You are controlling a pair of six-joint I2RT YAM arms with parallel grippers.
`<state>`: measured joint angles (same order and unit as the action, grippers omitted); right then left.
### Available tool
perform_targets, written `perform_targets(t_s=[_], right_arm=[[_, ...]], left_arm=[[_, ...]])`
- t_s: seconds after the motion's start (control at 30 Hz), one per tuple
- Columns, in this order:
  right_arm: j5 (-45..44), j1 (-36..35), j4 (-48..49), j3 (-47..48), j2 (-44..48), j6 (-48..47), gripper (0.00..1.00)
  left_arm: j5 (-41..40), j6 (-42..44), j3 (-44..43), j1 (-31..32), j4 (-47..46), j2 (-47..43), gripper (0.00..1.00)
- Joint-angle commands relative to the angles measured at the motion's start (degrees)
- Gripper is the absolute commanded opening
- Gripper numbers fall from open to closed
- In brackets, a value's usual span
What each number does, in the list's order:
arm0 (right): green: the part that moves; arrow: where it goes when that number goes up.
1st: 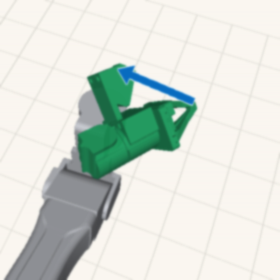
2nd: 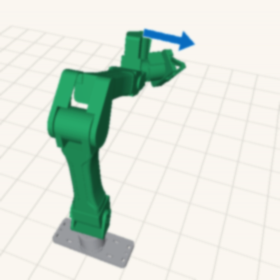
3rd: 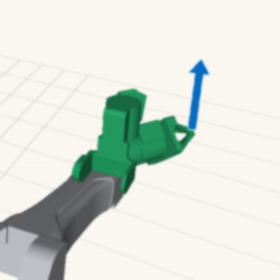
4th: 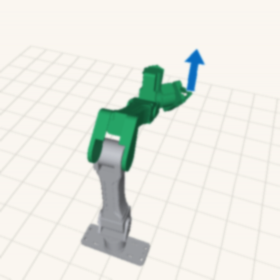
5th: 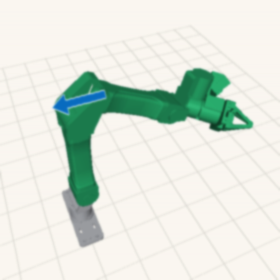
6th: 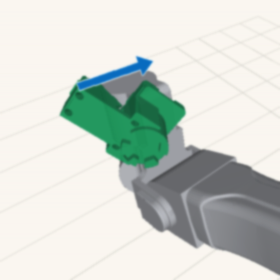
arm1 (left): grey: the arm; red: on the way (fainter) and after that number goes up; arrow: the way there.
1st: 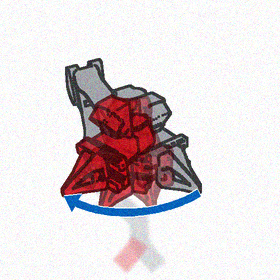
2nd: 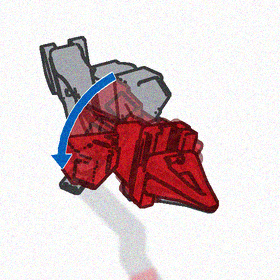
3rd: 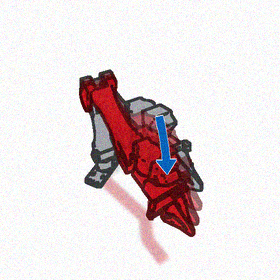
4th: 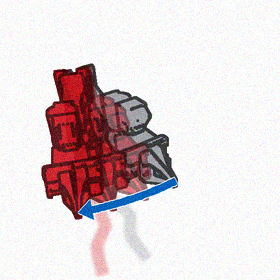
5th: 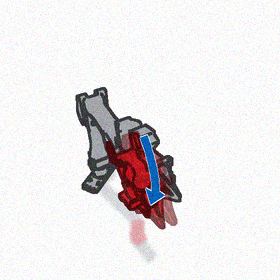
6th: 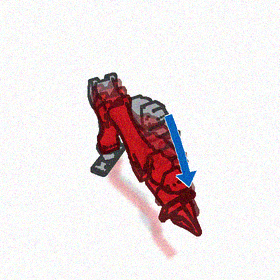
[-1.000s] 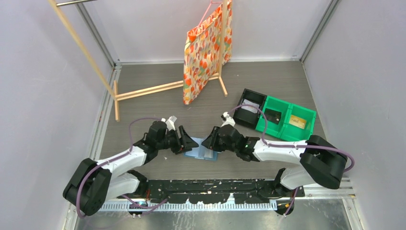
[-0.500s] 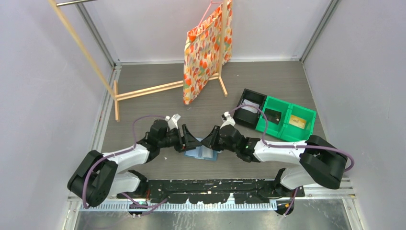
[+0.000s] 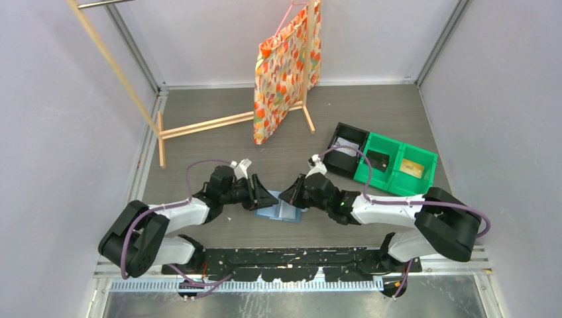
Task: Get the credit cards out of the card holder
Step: Remove the credit card from the card holder.
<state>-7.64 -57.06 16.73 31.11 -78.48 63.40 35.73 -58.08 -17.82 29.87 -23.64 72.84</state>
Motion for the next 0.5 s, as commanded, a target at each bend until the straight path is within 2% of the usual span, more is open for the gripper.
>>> perform_targets(t_s=[0.0, 0.3, 0.37, 0.47], right_arm=[[-1.42, -0.26, 1.9, 0.65, 0.86, 0.51, 0.01], [0.06, -0.28, 1.45, 2.91, -2.42, 0.38, 0.02], [0.8, -0.25, 1.63, 3.64, -3.31, 0.4, 0.02], [1.07, -0.25, 1.36, 4.65, -4.1, 0.29, 0.02]], left_arm=[[1.46, 0.65, 0.22, -0.12, -3.7, 1.13, 0.44], [1.54, 0.75, 0.51, -0.07, -3.9, 0.22, 0.48], [1.41, 0.86, 0.6, -0.12, -3.67, 0.2, 0.47], [1.18, 1.12, 0.51, -0.07, -3.11, 0.42, 0.39]])
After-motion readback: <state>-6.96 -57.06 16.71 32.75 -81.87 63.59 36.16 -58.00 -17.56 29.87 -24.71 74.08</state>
